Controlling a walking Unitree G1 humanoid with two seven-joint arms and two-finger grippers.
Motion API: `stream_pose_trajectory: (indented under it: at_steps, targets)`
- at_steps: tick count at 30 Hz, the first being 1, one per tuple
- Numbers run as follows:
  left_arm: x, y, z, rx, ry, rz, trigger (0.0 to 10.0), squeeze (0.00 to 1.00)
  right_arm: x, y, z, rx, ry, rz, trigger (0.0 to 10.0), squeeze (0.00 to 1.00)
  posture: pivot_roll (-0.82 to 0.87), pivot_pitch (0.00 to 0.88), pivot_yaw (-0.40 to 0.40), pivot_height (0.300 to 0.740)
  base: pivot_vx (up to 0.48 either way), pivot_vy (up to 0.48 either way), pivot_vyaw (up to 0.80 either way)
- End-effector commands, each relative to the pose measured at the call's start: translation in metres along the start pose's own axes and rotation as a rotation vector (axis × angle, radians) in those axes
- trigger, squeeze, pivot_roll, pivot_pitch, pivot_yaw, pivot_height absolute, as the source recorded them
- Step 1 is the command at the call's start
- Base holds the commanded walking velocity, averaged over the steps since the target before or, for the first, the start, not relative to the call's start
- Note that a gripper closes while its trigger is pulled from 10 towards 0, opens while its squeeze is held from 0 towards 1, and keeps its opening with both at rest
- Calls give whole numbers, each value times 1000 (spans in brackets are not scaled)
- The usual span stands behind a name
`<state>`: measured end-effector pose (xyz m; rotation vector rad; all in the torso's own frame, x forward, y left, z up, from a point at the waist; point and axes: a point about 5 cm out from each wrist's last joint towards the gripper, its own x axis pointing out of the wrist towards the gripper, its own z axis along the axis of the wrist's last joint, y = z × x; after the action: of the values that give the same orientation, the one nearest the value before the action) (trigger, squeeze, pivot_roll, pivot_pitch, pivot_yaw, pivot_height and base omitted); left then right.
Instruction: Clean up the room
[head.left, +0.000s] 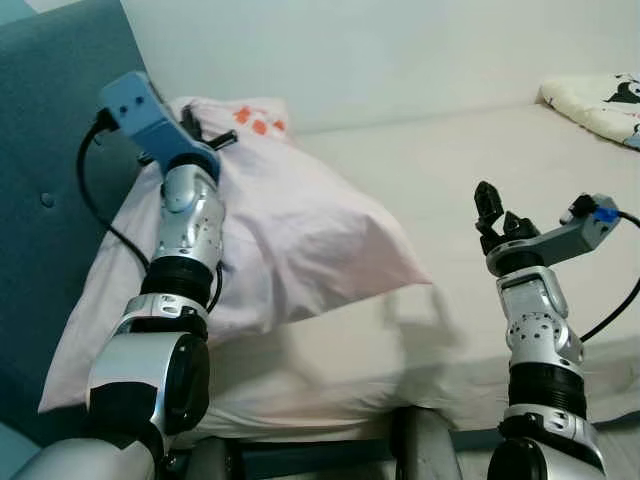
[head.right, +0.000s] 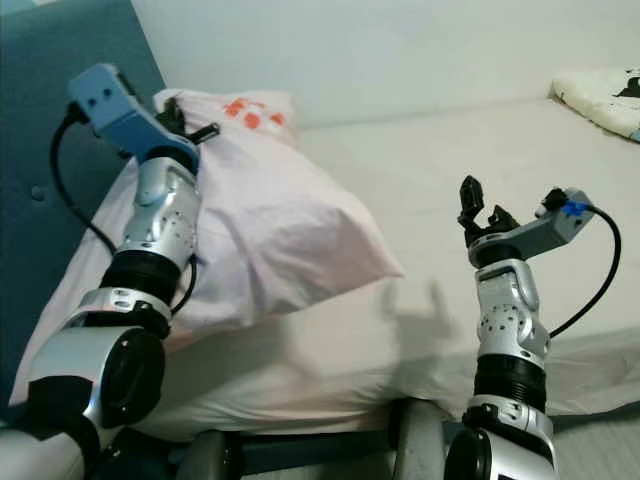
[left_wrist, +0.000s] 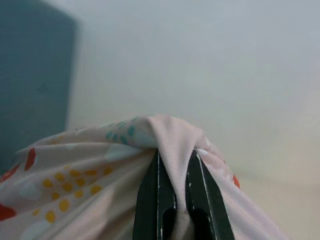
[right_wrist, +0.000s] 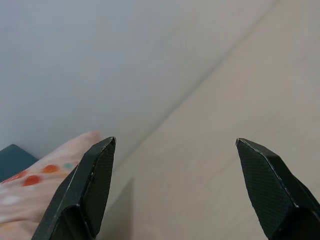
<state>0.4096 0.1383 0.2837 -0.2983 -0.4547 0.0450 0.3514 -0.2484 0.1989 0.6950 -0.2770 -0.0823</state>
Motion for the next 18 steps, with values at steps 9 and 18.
stream_pose_trajectory:
  at_steps: [9, 18]
  targets:
    - [-14, -3, -27, 206, 54, -140, 0, 0, -22, -4, -14, 9, 47, -31, 10000, 0, -53, 20, 122, 497, 0, 0, 0]
    - [1, 17, -7, 237, 15, 13, 0, 0, -38, -4, -21, 5, 75, -52, 10000, 0, -64, 90, 121, 497, 0, 0, 0]
